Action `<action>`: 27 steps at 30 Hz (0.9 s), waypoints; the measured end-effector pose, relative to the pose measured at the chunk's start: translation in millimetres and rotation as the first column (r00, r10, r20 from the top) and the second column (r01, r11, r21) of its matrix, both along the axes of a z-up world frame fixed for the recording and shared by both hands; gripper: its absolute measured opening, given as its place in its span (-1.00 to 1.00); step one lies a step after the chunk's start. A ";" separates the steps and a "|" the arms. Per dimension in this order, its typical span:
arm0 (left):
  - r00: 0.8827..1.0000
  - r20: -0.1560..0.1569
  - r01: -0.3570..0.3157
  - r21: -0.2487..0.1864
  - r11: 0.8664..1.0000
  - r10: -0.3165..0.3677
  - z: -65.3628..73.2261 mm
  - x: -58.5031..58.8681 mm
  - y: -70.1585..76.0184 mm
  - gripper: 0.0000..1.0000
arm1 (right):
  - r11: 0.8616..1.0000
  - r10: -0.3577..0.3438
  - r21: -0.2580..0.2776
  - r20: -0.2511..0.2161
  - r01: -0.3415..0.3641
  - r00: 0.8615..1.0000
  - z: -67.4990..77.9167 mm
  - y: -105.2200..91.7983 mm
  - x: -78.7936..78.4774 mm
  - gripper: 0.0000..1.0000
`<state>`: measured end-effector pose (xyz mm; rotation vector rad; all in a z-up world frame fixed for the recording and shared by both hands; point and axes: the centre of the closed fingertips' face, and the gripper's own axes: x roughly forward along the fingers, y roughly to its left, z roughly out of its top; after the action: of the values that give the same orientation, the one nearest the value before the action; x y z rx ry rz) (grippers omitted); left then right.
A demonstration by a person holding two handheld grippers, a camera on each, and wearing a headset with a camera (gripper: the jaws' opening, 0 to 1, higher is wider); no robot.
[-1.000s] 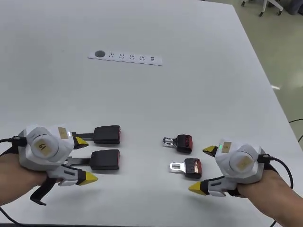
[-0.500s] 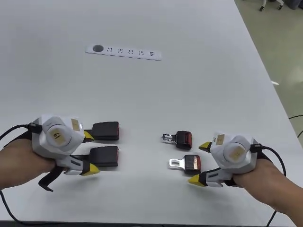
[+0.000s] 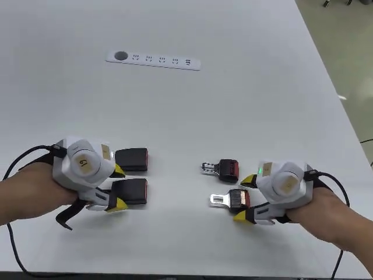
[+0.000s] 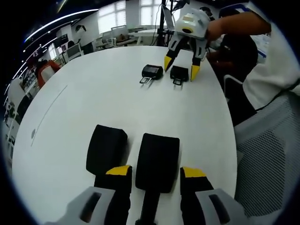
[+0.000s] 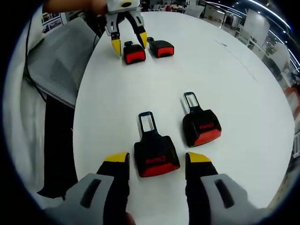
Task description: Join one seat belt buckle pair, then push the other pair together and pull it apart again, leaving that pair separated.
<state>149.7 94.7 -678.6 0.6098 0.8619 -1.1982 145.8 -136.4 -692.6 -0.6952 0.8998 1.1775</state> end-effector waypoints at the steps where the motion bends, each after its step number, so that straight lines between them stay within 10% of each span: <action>1: 1.000 -0.003 0.008 0.004 1.000 -0.008 -0.8 -0.5 -0.6 -0.17 | 1.000 0.012 -0.002 -0.007 -0.012 1.000 -1.0 0.5 -0.6 -0.12; 27: 0.990 0.007 0.144 0.040 0.989 -0.144 -9.0 -1.8 -3.5 -0.30 | 0.994 0.101 -0.035 -0.017 -0.101 0.995 -1.8 -0.1 3.4 -0.29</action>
<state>147.9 91.2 -687.6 0.7194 0.8461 -1.3096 149.2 -136.5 -694.4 -0.7698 0.9089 1.2601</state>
